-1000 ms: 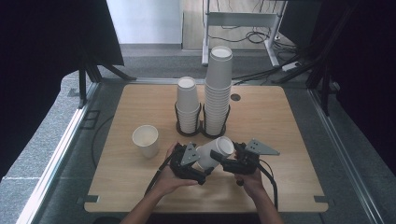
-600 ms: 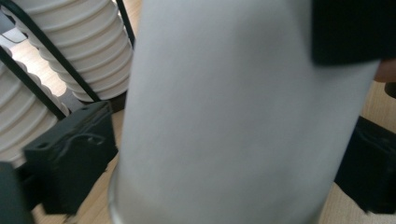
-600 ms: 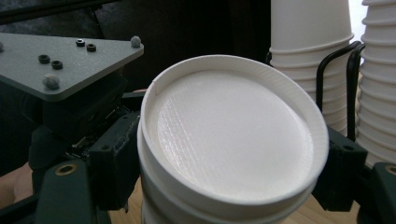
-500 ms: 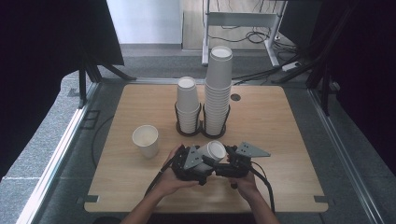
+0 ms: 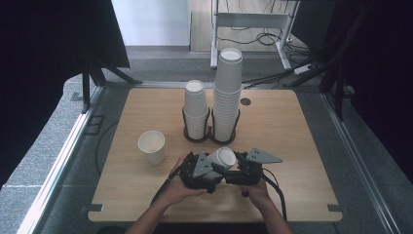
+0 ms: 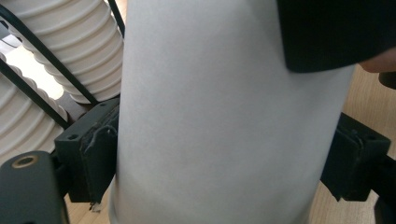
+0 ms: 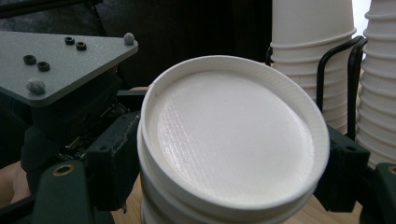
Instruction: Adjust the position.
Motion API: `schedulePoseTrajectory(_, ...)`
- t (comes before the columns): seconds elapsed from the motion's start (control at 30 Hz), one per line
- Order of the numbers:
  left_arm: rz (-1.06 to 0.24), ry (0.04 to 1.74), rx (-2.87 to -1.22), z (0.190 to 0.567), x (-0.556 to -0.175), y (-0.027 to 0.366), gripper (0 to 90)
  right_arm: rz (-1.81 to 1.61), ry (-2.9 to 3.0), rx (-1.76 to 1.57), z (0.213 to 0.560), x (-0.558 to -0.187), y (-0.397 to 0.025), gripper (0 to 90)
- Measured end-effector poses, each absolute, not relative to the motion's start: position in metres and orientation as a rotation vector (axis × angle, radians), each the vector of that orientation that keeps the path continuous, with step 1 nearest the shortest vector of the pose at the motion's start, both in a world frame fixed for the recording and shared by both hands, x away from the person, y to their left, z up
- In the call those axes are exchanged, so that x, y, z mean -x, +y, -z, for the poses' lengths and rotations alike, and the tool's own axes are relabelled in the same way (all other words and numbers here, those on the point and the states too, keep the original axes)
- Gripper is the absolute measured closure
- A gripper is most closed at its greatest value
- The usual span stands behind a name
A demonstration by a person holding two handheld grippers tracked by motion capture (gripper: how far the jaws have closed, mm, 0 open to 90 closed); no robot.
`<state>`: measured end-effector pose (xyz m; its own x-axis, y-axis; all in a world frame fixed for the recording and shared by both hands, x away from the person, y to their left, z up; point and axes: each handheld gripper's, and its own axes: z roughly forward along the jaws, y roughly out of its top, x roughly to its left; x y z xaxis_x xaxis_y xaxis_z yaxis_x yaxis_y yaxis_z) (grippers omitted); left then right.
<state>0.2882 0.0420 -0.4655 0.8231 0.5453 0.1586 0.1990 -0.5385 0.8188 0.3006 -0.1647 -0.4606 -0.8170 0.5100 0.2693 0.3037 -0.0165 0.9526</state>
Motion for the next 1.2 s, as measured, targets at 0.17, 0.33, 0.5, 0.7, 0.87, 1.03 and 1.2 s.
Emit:
schedulePoseTrajectory(0.17,-0.508,0.545,-2.136,0.466,-0.288,0.042,12.6,-1.939,2.089,-0.870,0.461,-0.301,-0.165,21.3)
schedulePoseTrajectory(0.33,-0.509,0.546,-2.144,0.466,-0.288,0.041,12.6,-1.931,2.091,-0.859,0.461,-0.300,-0.164,21.4)
schedulePoseTrajectory(0.5,-0.506,0.545,-2.145,0.466,-0.289,0.042,12.9,-1.927,2.091,-0.858,0.461,-0.300,-0.164,21.2)
schedulePoseTrajectory(0.7,-0.514,0.536,-2.151,0.465,-0.289,0.041,13.2,-1.922,2.091,-0.867,0.461,-0.300,-0.164,20.2)
schedulePoseTrajectory(0.87,-0.528,0.535,-2.152,0.465,-0.289,0.041,13.3,-1.919,2.087,-0.876,0.461,-0.300,-0.164,16.9)
schedulePoseTrajectory(1.03,-0.555,0.525,-2.161,0.462,-0.290,0.043,13.3,-1.918,2.085,-0.889,0.460,-0.300,-0.166,13.0)
schedulePoseTrajectory(1.2,-0.572,0.536,-2.150,0.454,-0.292,0.052,13.3,-1.916,2.075,-0.881,0.454,-0.299,-0.172,12.4)
